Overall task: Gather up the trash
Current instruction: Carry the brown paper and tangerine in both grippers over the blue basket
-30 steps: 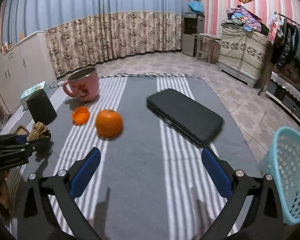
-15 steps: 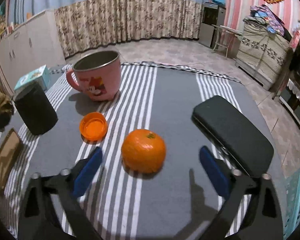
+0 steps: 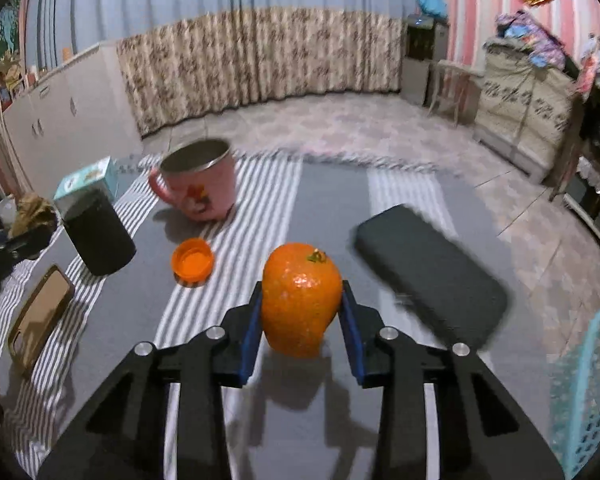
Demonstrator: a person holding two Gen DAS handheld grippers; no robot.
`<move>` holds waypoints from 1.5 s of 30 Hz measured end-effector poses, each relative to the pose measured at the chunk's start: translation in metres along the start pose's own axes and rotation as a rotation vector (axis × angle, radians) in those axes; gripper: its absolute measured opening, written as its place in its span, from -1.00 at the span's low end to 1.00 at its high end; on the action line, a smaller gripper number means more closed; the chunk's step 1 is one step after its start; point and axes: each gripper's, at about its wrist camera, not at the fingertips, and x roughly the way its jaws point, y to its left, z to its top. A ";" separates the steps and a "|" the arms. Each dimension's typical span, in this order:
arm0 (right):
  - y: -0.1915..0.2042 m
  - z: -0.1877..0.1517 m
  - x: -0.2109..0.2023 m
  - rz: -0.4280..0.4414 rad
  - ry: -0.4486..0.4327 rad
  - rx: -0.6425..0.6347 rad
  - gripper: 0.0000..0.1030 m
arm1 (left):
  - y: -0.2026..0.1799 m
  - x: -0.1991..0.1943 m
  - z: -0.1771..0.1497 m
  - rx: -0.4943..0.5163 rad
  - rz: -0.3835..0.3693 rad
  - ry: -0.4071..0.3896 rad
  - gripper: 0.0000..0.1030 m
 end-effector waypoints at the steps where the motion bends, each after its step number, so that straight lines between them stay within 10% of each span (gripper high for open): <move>1: -0.006 0.000 -0.010 -0.011 -0.016 0.009 -0.30 | -0.008 -0.002 0.002 0.007 -0.010 -0.006 -0.09; 11: -0.130 -0.039 -0.121 -0.255 -0.137 0.172 -0.30 | -0.108 -0.007 0.011 0.097 -0.150 -0.024 -0.09; 21: -0.224 -0.081 -0.139 -0.405 -0.134 0.310 -0.30 | -0.240 0.006 -0.003 0.238 -0.295 0.014 -0.09; 30: -0.277 -0.102 -0.146 -0.424 -0.140 0.408 -0.30 | -0.342 0.018 -0.019 0.325 -0.425 0.040 -0.09; 45: -0.305 -0.132 -0.158 -0.455 -0.200 0.460 -0.30 | -0.403 0.034 -0.027 0.381 -0.470 0.021 -0.09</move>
